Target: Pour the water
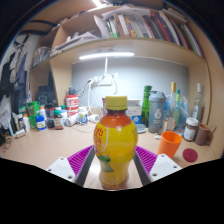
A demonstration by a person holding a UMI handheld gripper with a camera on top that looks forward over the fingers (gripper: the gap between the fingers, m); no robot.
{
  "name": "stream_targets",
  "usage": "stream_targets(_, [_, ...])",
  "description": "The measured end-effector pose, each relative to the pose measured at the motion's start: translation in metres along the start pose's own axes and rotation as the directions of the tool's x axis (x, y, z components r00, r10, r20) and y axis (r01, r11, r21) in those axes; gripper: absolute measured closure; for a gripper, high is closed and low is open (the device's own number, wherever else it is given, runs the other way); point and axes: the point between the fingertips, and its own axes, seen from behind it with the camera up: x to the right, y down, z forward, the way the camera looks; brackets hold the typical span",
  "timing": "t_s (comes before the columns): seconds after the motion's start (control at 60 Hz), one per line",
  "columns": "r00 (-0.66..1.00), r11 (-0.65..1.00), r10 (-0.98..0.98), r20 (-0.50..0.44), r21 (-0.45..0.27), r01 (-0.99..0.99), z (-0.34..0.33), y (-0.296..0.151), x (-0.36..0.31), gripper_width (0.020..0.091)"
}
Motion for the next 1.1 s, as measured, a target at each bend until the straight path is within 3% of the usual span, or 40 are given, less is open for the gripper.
stream_targets(0.017, [1.000,1.000,-0.002,0.004,-0.004,0.002,0.005,0.002,-0.001,0.0294])
stream_targets(0.067, [1.000,0.999,-0.026,-0.004,-0.027,0.026,0.017,0.011,0.002,0.0601])
stream_targets(0.15, [0.999,1.000,-0.007,-0.047,0.000,0.007,0.022,0.008,0.010,0.0661])
stream_targets(0.25, [0.997,0.997,0.054,-0.051,-0.052,-0.056,0.025,0.013,0.011,0.0720])
stream_targets(0.383, [0.973,0.969,0.230,-0.014,-0.087,-0.231,0.026,-0.011,0.008,0.0762])
stream_targets(0.467, [0.880,0.878,0.473,0.035,-0.095,-0.469,0.030,-0.040,0.010,0.0763])
stream_targets(0.567, [0.584,0.589,0.808,0.081,-0.136,-0.797,0.035,-0.077,0.016,0.0763])
stream_targets(0.667, [0.135,0.155,0.985,0.104,-0.222,-0.963,0.037,-0.101,0.022,0.0765])
stream_targets(0.75, [-0.280,-0.242,0.955,0.097,-0.293,-0.925,0.043,-0.116,0.031,0.0763])
stream_targets(0.833, [-0.543,-0.489,0.833,0.105,-0.319,-0.812,0.043,-0.132,0.042,0.0765])
stream_targets(1.1, [-0.766,-0.699,0.624,0.155,-0.328,-0.635,0.039,-0.160,0.078,0.0762])
